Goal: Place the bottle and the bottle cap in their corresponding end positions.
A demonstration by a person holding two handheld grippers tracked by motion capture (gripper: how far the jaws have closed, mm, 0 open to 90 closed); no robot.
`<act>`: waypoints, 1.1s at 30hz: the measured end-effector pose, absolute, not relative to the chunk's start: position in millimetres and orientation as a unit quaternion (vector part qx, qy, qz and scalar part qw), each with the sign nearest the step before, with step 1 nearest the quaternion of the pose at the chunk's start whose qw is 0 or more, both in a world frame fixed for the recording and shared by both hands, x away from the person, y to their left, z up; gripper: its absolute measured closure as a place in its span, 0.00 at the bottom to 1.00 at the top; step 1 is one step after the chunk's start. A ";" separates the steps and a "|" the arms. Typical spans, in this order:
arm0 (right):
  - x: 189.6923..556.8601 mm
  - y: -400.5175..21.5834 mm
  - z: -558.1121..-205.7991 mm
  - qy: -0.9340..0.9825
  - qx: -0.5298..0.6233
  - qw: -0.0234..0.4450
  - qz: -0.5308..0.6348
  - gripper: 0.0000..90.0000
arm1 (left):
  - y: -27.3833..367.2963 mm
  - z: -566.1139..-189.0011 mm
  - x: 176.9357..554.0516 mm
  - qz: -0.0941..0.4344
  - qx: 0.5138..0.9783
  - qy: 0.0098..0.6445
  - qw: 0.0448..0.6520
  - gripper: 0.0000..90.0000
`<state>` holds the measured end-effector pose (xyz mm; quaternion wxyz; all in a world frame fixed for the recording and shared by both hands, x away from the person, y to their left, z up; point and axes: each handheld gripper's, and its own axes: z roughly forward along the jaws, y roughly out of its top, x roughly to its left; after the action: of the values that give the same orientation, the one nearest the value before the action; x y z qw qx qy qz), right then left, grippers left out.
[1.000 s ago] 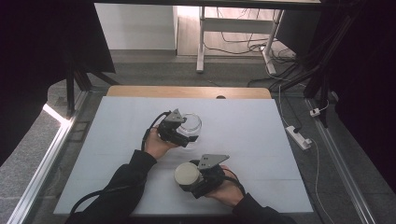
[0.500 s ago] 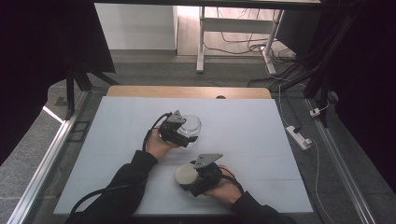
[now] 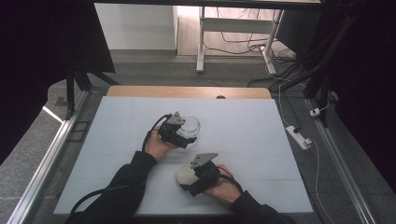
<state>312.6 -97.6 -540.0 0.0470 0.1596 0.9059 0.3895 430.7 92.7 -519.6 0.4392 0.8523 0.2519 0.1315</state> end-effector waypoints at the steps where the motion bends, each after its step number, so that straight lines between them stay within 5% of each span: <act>1: 312.5 -97.8 -539.9 0.905 0.160 0.047 0.391 0.08 | 93.1 -519.8 431.2 0.130 0.852 0.252 0.440 0.08; 33: 313.6 -104.8 -527.3 0.886 0.174 0.038 0.427 0.01 | 111.7 -502.5 420.5 0.094 0.838 0.273 0.463 0.00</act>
<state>313.6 -104.8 -527.3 0.0382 0.1739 0.8864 0.4273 420.5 111.7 -502.5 0.4629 0.8382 0.2726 0.0939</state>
